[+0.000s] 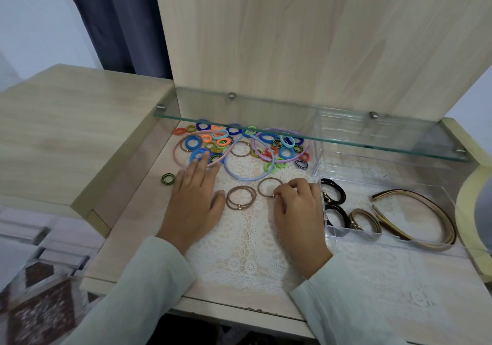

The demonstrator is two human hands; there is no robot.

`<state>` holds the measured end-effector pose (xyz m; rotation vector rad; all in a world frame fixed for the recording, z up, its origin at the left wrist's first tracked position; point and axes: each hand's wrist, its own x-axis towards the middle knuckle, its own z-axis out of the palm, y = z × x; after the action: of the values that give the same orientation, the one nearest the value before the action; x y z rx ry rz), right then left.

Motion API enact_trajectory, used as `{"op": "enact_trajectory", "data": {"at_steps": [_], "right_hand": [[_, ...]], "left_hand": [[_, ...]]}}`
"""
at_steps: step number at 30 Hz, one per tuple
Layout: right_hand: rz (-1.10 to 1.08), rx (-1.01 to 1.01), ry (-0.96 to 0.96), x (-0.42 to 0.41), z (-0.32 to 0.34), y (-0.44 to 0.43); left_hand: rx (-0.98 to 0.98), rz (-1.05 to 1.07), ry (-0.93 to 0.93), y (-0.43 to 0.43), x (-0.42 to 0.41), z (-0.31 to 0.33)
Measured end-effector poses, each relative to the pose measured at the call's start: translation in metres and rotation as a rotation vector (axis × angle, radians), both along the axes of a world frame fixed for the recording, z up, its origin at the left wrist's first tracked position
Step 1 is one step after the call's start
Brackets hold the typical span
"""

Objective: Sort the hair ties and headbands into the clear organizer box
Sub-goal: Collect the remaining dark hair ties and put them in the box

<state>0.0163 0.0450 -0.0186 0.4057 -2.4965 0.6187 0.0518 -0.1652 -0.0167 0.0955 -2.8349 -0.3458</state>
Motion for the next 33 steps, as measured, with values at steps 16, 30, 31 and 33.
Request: {"op": "enact_trajectory", "data": {"at_steps": [16,30,31,33], "right_hand": [[0.175,0.014,0.136,0.006,0.011,-0.017],[0.306,0.13,0.076,0.019,0.012,-0.032],[0.315,0.124,0.072,0.02,0.013,-0.031],[0.328,0.106,0.076,0.02,0.016,-0.03]], "left_hand": [[0.013,0.061,-0.129,0.0,-0.003,-0.003],[0.362,0.042,0.019,-0.01,-0.012,0.005],[0.301,0.055,0.099,-0.013,-0.013,0.006],[0.159,0.066,0.259,-0.023,-0.022,0.01]]}}
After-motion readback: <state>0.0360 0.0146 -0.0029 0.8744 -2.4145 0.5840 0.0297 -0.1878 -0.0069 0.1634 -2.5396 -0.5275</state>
